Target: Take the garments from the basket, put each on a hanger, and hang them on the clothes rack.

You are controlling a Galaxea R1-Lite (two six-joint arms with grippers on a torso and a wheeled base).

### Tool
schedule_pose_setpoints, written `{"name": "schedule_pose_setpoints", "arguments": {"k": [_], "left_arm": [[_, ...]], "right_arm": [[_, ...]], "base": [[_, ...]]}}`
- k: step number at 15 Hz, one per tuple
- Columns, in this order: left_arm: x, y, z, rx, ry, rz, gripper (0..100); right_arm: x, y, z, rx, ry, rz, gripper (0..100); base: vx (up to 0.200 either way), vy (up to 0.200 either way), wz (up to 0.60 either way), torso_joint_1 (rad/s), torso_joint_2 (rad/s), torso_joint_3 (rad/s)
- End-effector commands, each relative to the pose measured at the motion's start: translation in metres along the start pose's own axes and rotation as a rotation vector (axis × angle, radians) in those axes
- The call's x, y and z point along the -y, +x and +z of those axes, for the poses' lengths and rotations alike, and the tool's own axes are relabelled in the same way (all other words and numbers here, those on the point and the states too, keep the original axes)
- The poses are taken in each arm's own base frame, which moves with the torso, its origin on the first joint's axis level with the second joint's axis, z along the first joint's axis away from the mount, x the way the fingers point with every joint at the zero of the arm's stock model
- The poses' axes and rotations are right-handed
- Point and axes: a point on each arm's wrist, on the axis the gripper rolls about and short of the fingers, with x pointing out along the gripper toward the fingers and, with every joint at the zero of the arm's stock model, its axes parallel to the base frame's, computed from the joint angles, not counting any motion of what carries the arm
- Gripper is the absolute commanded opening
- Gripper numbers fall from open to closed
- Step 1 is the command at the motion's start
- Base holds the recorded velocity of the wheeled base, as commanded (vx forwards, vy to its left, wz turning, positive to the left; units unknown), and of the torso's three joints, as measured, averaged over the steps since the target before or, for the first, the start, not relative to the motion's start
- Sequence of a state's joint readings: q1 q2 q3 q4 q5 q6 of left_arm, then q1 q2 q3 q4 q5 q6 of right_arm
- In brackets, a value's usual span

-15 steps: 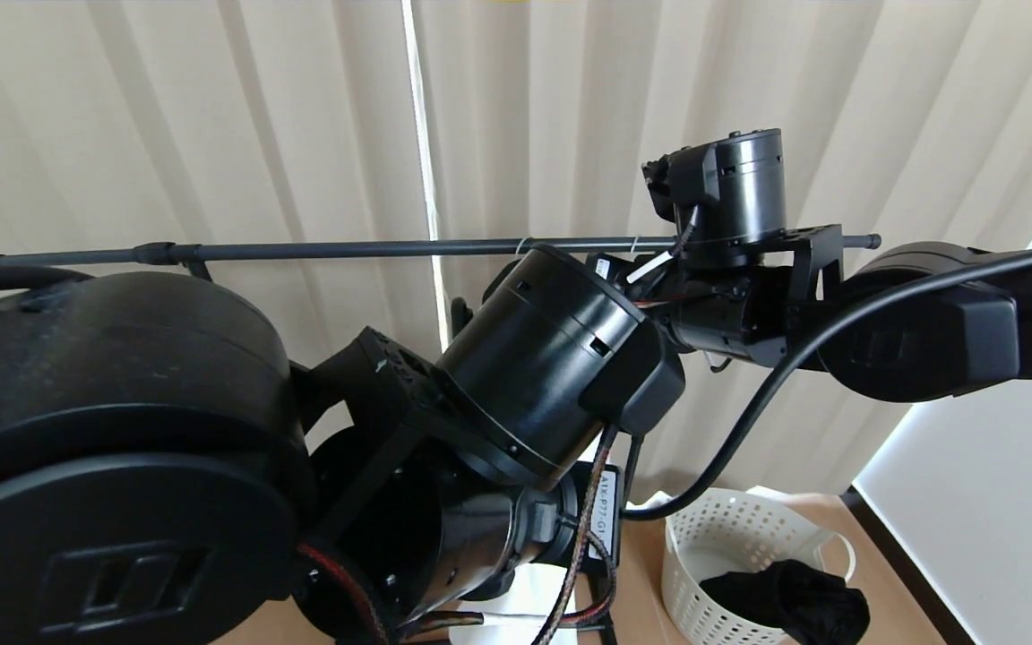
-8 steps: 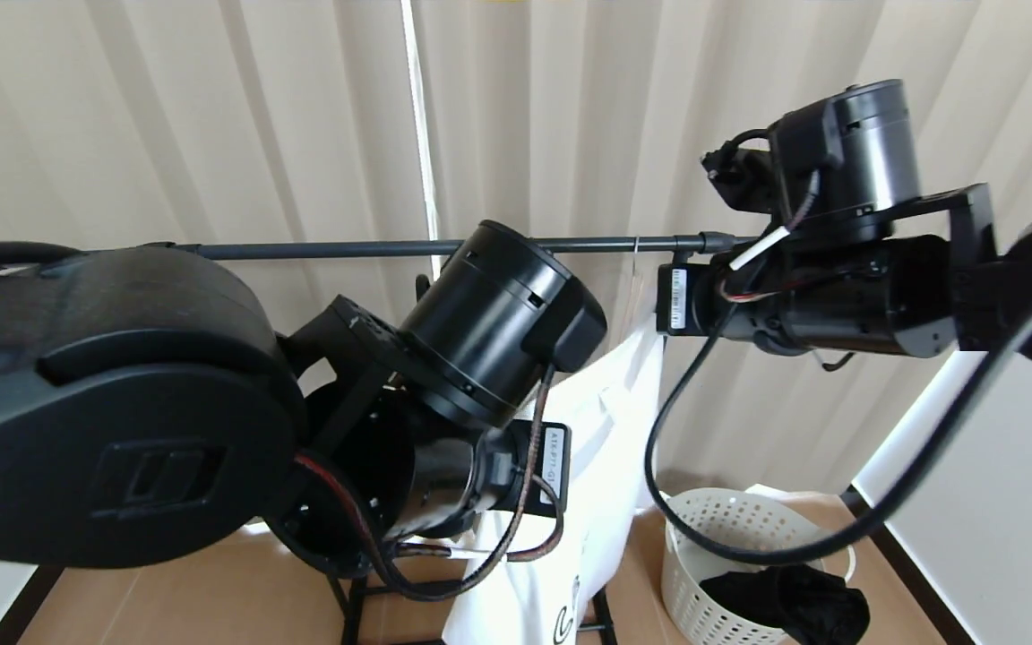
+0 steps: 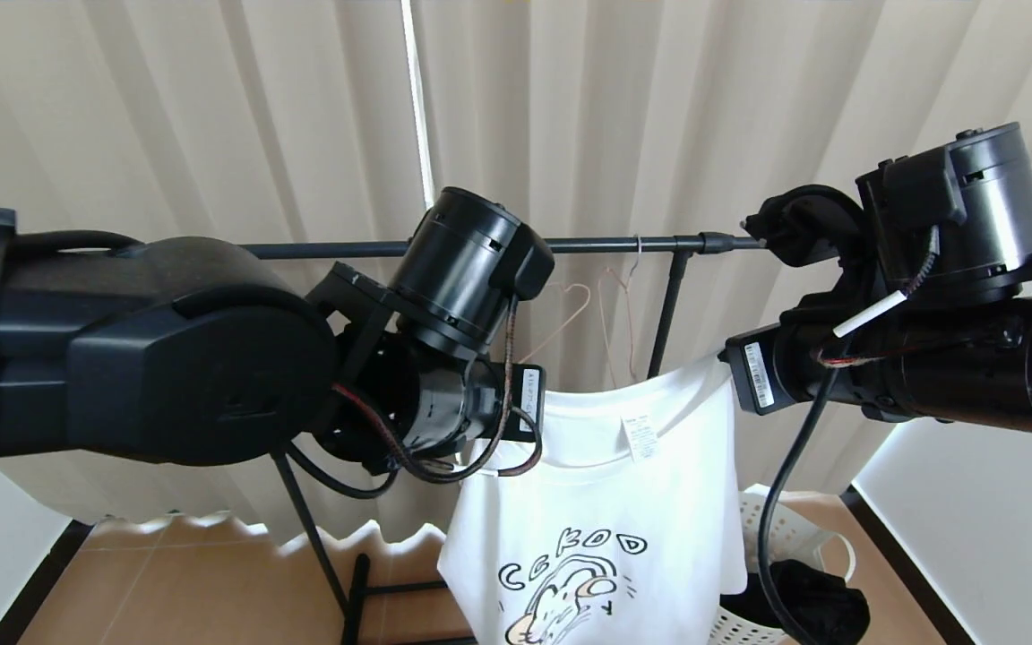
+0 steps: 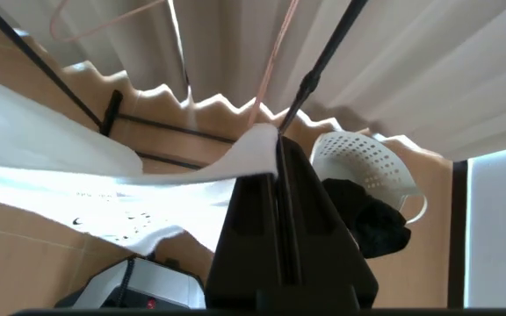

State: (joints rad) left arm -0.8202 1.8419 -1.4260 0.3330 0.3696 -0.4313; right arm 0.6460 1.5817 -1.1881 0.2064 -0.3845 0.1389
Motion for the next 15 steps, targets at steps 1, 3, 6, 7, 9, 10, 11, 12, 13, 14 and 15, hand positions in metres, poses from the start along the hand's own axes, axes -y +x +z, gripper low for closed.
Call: {"name": "schedule_pose_setpoints", "arguments": {"k": [1,3,6,7,9,10,11,12,13,14,15], "left_arm": [[0.0,0.016,0.001,-0.013,-0.005,0.02,0],[-0.001,0.026,0.007,-0.009,-0.015,0.032,0],[-0.005,0.034,0.011,-0.008,-0.02,0.046,0],[-0.007,0.036,0.01,-0.015,-0.002,0.05,0],[-0.009,0.037,0.012,-0.014,0.019,0.051,100],[-0.011,0.038,0.012,-0.016,0.031,0.055,100],[-0.013,0.038,0.011,-0.021,0.055,0.057,100],[-0.014,0.038,0.011,-0.024,0.071,0.059,100],[-0.016,0.039,0.012,-0.025,0.077,0.061,100],[-0.017,0.039,0.012,-0.027,0.094,0.055,100],[-0.02,0.039,0.014,-0.028,0.099,0.051,100]], "right_arm": [[0.001,-0.002,-0.003,-0.004,-0.004,-0.008,0],[0.001,0.0,-0.004,-0.008,-0.005,-0.027,0],[0.002,0.004,-0.003,-0.009,-0.001,-0.039,0],[0.004,0.004,-0.003,-0.01,0.0,-0.044,0],[0.005,0.005,-0.004,-0.017,-0.018,-0.049,0],[0.005,0.006,-0.004,-0.017,-0.019,-0.05,0],[0.01,0.007,-0.003,-0.018,-0.01,-0.065,0],[0.014,0.013,-0.003,-0.027,-0.008,-0.084,0],[0.017,0.015,-0.003,-0.03,-0.003,-0.093,0],[0.019,0.016,-0.002,-0.023,-0.003,-0.1,0],[0.019,0.015,-0.002,-0.017,-0.005,-0.1,0]], "base": [[0.0,0.0,0.0,0.0,0.0,0.0],[0.0,0.0,0.0,0.0,0.0,0.0],[0.0,0.0,0.0,0.0,0.0,0.0],[0.0,0.0,0.0,0.0,0.0,0.0],[0.0,0.0,0.0,0.0,0.0,0.0],[0.0,0.0,0.0,0.0,0.0,0.0],[0.0,0.0,0.0,0.0,0.0,0.0],[0.0,0.0,0.0,0.0,0.0,0.0],[0.0,0.0,0.0,0.0,0.0,0.0],[0.0,0.0,0.0,0.0,0.0,0.0],[0.0,0.0,0.0,0.0,0.0,0.0]]}}
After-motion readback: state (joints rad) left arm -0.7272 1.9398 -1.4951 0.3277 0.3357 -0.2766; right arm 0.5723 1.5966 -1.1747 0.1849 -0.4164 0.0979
